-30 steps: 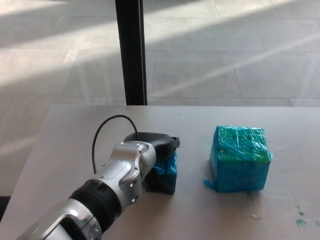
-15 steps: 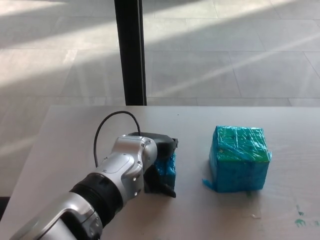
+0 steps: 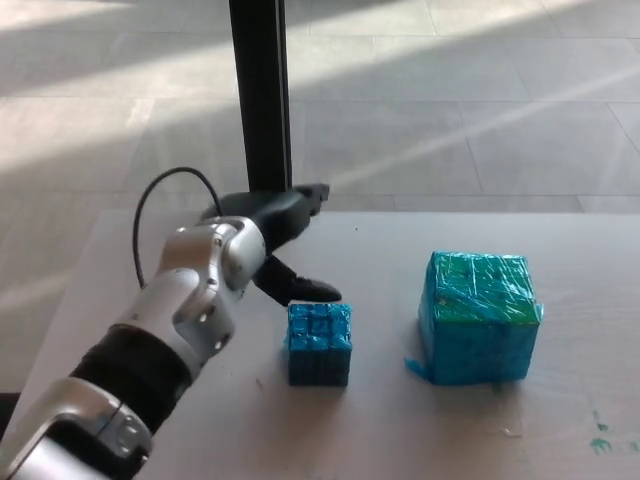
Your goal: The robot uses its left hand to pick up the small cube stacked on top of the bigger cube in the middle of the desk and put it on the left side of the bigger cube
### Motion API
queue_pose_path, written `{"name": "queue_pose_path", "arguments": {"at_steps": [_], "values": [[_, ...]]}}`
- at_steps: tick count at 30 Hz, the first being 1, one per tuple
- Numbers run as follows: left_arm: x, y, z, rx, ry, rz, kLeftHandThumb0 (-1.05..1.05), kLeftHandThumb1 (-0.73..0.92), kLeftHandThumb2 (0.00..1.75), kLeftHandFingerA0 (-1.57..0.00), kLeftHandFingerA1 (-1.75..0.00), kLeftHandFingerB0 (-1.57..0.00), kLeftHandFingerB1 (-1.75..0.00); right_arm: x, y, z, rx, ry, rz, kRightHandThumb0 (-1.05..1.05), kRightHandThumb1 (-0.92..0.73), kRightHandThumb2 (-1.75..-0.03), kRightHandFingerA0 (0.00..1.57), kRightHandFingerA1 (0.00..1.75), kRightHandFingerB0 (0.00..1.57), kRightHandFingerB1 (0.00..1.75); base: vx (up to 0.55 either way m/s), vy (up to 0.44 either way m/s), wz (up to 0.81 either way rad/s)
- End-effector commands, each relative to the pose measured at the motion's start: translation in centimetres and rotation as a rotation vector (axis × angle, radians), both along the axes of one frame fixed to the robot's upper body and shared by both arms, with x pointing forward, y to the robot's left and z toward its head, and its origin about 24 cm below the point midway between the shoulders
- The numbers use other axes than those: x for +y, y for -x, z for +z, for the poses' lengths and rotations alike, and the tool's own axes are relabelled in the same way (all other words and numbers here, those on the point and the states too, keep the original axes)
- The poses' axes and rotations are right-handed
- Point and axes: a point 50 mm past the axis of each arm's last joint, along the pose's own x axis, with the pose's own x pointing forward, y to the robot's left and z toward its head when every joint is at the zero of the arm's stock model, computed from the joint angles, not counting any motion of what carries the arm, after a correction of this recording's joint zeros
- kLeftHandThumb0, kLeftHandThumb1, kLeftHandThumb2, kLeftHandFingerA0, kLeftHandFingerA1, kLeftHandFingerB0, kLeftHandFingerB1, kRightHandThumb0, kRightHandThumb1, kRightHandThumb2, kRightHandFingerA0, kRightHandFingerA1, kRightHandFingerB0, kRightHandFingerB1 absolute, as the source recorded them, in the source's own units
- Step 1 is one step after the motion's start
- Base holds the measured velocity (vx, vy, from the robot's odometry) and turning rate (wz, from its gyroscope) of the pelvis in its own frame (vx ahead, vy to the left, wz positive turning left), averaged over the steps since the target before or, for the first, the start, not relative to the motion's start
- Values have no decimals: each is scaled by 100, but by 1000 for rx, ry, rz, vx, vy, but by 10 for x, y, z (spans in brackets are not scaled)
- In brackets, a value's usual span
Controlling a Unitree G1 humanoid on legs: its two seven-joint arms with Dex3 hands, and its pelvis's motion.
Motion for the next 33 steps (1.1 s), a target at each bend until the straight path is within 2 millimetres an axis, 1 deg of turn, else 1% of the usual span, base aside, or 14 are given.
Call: {"name": "queue_pose_path", "arguments": {"at_steps": [1,7,9,10,16,17,18,20,21,28,29,30,31,33], "values": [[37,9,22,-204,99,106,-105,72,64,0,0,0,0,-5,5,2,11,-9,-16,-38,-63,-57,57,57,46,39,0,0,0],[122,29,-3,-164,153,312,-101,69,62,0,0,0,0,-5,7,1,7,-5,-29,-37,-64,-59,57,57,47,40,0,0,0],[132,30,-7,-153,146,336,-100,71,63,0,0,0,0,-6,8,1,5,-7,-30,-37,-65,-59,58,60,47,40,0,0,0],[164,37,-18,-124,94,428,-104,76,63,0,0,0,0,-6,8,1,15,5,-27,-39,-65,-60,59,58,48,40,0,0,0],[254,92,-60,7,97,669,-105,78,63,0,0,0,0,-10,8,5,13,8,-7,-40,-66,-60,55,56,45,40,0,0,0],[264,102,-67,24,105,704,-104,80,63,0,0,0,0,-10,8,5,17,16,-9,-45,-53,-88,51,63,39,53,0,0,0],[272,112,-73,36,122,728,-104,76,66,0,0,0,0,-10,8,6,22,25,-6,-45,-54,-88,49,63,39,53,0,0,0],[283,126,-84,68,202,786,-98,63,89,0,0,0,0,-10,8,6,22,28,4,-45,-54,-87,50,63,39,53,0,0,0],[292,140,-96,95,234,836,-103,78,68,0,0,0,0,-10,8,5,26,26,2,-44,-53,-88,49,64,40,54,0,0,6],[291,182,-152,203,502,1022,-93,84,69,0,0,0,0,-10,8,6,29,27,-5,-45,-54,-88,50,64,40,54,0,0,0],[289,187,-160,218,539,1042,-93,83,71,0,0,0,0,-10,8,6,23,25,9,-39,-68,-60,53,56,45,40,0,0,0],[288,188,-162,221,548,1047,-93,83,71,0,0,0,0,-10,9,6,20,23,13,-39,-68,-60,53,56,45,40,0,0,0],[282,194,-177,266,644,1068,-94,86,65,0,0,0,0,-11,8,5,29,20,-12,-44,-53,-87,51,65,40,54,0,0,0],[277,199,-190,314,705,1080,-97,87,71,0,0,0,0,-11,9,5,27,8,-26,-44,-53,-87,50,64,40,54,0,0,0]]}}
